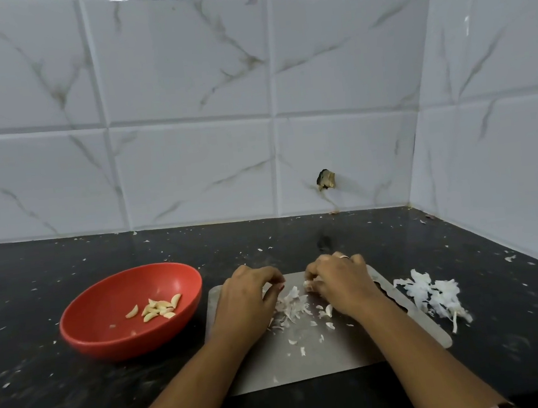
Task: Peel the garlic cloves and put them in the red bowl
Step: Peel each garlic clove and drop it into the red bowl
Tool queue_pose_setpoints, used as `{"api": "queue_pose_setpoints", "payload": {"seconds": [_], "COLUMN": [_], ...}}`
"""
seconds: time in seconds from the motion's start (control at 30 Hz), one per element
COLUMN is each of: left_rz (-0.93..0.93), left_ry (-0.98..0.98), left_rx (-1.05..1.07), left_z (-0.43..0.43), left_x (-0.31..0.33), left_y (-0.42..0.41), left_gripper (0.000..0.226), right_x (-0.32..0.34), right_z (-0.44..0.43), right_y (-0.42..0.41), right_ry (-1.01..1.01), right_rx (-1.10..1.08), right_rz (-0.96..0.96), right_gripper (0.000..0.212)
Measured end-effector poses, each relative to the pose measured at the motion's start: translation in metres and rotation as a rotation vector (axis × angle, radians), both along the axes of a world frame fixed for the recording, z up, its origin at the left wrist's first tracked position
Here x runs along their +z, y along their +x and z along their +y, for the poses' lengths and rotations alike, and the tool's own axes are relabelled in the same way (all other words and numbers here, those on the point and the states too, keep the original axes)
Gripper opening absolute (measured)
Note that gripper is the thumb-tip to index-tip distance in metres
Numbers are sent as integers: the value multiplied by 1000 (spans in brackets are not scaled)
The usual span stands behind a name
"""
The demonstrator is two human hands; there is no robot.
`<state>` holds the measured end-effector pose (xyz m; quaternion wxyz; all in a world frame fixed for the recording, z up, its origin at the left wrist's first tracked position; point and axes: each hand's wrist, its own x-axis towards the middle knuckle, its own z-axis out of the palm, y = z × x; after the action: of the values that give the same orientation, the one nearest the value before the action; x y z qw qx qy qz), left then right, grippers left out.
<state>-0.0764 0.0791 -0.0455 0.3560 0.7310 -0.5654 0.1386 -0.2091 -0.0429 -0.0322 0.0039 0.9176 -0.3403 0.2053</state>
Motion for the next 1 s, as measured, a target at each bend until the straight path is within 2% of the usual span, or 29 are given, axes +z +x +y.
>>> {"api": "queue_pose_setpoints", "payload": {"seconds": [0.1, 0.2, 0.3, 0.37, 0.5, 0.7, 0.87, 0.93, 1.0], "left_rz": [34, 211, 402, 475, 495, 489, 486, 513, 541], "left_ry": [-23, -123, -191, -191, -224, -247, -217, -205, -191], "left_rx": [-70, -183, -256, -281, -266, -241, -202, -186, -185], "left_z": [0, 1, 3, 4, 5, 7, 5, 4, 5], "left_x": [-2, 0, 3, 5, 6, 8, 8, 8, 8], "left_y": [-1, -2, -5, -8, -11, -13, -14, -11, -10], "left_gripper": [21, 22, 19, 22, 18, 8, 7, 5, 5], "right_x": [-1, -4, -4, -5, -7, -8, -10, -13, -15], "right_z": [9, 19, 29, 32, 36, 40, 35, 30, 26], "right_y": [1, 3, 0, -2, -1, 3, 3, 0, -4], "right_ry": [119, 372, 542, 621, 720, 682, 616, 413, 214], "right_rx": [80, 226, 299, 324, 347, 312, 141, 12, -110], "right_rz": [-155, -438, -627, -695, -741, -752, -788, -665, -450], "right_gripper": [13, 5, 4, 6, 12, 14, 18, 19, 17]}}
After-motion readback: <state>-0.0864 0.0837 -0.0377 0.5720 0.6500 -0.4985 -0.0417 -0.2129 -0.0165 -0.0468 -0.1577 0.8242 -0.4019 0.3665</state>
